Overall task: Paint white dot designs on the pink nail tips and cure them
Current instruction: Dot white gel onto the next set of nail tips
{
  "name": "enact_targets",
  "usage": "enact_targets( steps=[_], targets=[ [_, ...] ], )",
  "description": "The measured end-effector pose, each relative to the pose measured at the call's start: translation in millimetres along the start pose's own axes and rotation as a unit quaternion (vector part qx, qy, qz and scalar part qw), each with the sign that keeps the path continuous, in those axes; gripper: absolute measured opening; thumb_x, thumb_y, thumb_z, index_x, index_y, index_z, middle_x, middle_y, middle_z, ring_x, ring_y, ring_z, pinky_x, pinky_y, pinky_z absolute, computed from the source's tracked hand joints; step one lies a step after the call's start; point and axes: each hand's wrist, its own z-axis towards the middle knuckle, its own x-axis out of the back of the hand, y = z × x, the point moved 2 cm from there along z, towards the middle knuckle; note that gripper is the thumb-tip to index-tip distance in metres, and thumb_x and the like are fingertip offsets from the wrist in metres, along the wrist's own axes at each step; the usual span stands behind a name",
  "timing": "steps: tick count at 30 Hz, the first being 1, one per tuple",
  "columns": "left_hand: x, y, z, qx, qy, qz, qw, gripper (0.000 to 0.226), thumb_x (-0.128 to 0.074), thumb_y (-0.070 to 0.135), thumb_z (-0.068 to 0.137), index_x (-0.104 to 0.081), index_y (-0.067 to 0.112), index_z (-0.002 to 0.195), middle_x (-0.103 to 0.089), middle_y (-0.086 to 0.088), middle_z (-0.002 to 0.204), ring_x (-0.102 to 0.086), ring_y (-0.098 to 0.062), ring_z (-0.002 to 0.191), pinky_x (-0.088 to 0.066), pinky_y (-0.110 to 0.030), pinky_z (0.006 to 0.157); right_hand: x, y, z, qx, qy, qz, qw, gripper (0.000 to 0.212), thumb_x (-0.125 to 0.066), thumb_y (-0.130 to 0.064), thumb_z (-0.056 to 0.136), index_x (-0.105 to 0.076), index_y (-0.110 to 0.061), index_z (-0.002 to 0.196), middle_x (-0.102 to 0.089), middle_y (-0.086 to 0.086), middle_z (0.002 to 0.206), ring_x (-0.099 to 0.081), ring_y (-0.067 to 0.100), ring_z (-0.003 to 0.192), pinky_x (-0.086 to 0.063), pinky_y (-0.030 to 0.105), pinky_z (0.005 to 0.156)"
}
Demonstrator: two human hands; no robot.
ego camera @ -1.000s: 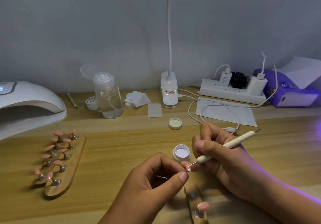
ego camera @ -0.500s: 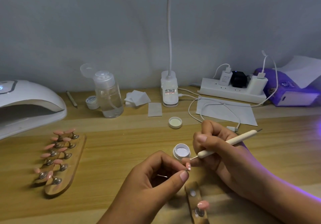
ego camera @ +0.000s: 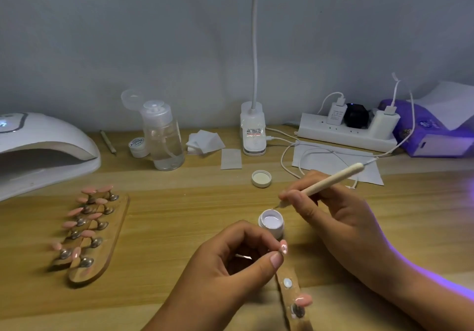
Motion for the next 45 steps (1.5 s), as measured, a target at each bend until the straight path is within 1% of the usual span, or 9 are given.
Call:
enact_targets(
  steps=[6,13,21,25,30,34,38,41,45],
  targets=[
    [1.0,-2.8,-0.4,0.001,0.001,-0.002,1.000,0.017,-0.072,0.037,0.065,-0.071,0.026,0.077,-0.067,0.011,0.075,-0.058,-0.001,0.070,-0.044,-0.011,0.065,-5.5,3.4,0.2,0.022,-0.026,-0.063,0.997,0.015,-0.052,-0.037,0.090,-0.064,-0.027,0.093,-0.062,-0.014,0.086,-0.054,0.007,0.077,-0.041,0.010,0.067],
    [1.4,-4.2,-1.0,0.021,0.005,-0.014,1.000,0.021,-0.072,0.041,0.062,-0.070,0.026,0.078,-0.067,0.007,0.073,-0.058,-0.004,0.070,-0.046,-0.016,0.066,-8.0,6.0,0.6,0.013,-0.059,-0.078,0.995,0.015,-0.052,-0.039,0.091,-0.063,-0.028,0.090,-0.061,-0.012,0.084,-0.054,0.013,0.076,-0.040,0.013,0.066],
    [0.4,-2.4,-1.2,0.018,0.001,-0.009,1.000,0.019,-0.068,0.042,0.065,-0.071,0.030,0.079,-0.070,0.009,0.075,-0.063,-0.003,0.073,-0.047,-0.015,0.066,-8.5,7.4,0.4,-0.018,-0.075,-0.096,0.992,0.014,-0.054,-0.034,0.090,-0.065,-0.026,0.091,-0.062,-0.012,0.085,-0.058,0.019,0.079,-0.048,0.033,0.067],
    [0.9,-3.1,-1.4,0.013,0.000,-0.006,1.000,0.021,-0.068,0.041,0.065,-0.071,0.027,0.080,-0.069,0.009,0.075,-0.061,-0.002,0.073,-0.047,-0.015,0.067,-8.0,5.6,-0.2,-0.025,-0.055,-0.080,0.995,0.015,-0.054,-0.037,0.092,-0.065,-0.027,0.091,-0.063,-0.012,0.085,-0.056,0.015,0.078,-0.045,0.021,0.065],
    [0.9,-3.6,-0.9,0.000,0.007,-0.004,1.000,0.014,-0.071,0.038,0.065,-0.071,0.030,0.076,-0.069,0.009,0.078,-0.059,-0.002,0.071,-0.045,-0.012,0.065,-3.0,-0.5,1.4,-0.061,0.028,0.036,0.997,0.017,-0.058,-0.037,0.091,-0.069,-0.025,0.088,-0.067,-0.005,0.084,-0.061,0.009,0.077,-0.048,0.017,0.070],
    [0.6,-3.9,-0.4,0.000,0.007,0.002,1.000,0.015,-0.072,0.040,0.065,-0.071,0.030,0.077,-0.070,0.010,0.080,-0.059,-0.001,0.072,-0.044,-0.011,0.065,2.9,-3.5,0.1,-0.104,0.086,0.172,0.976,0.014,-0.069,-0.033,0.074,-0.069,-0.021,0.081,-0.065,-0.004,0.076,-0.061,0.008,0.073,-0.052,0.018,0.071],
    [0.8,-4.0,-1.2,0.004,0.011,0.007,1.000,0.018,-0.073,0.041,0.062,-0.071,0.030,0.075,-0.069,0.007,0.078,-0.057,-0.003,0.068,-0.044,-0.012,0.063,1.2,-3.0,-3.8,-0.149,0.036,0.281,0.947,0.022,-0.079,-0.016,0.071,-0.058,-0.023,0.071,-0.053,-0.001,0.066,-0.054,0.009,0.065,-0.054,0.028,0.074],
    [0.9,-4.5,-1.2,0.009,0.013,0.005,1.000,0.020,-0.075,0.041,0.060,-0.072,0.027,0.074,-0.069,0.004,0.076,-0.056,-0.007,0.067,-0.045,-0.014,0.064,-4.8,-8.7,-4.3,-0.159,-0.004,0.345,0.925,0.020,-0.070,-0.020,0.068,-0.052,-0.020,0.059,-0.046,-0.001,0.056,-0.047,0.007,0.053,-0.055,0.029,0.066],
    [-0.7,-3.2,-1.6,0.011,0.004,-0.004,1.000,0.019,-0.075,0.040,0.060,-0.072,0.027,0.073,-0.072,0.009,0.078,-0.054,-0.008,0.067,-0.044,-0.014,0.063,-10.7,-13.6,-5.2,-0.181,-0.023,0.371,0.910,0.022,-0.071,-0.020,0.070,-0.052,-0.019,0.059,-0.044,-0.001,0.053,-0.043,0.005,0.046,-0.057,0.031,0.058]
  ],
)
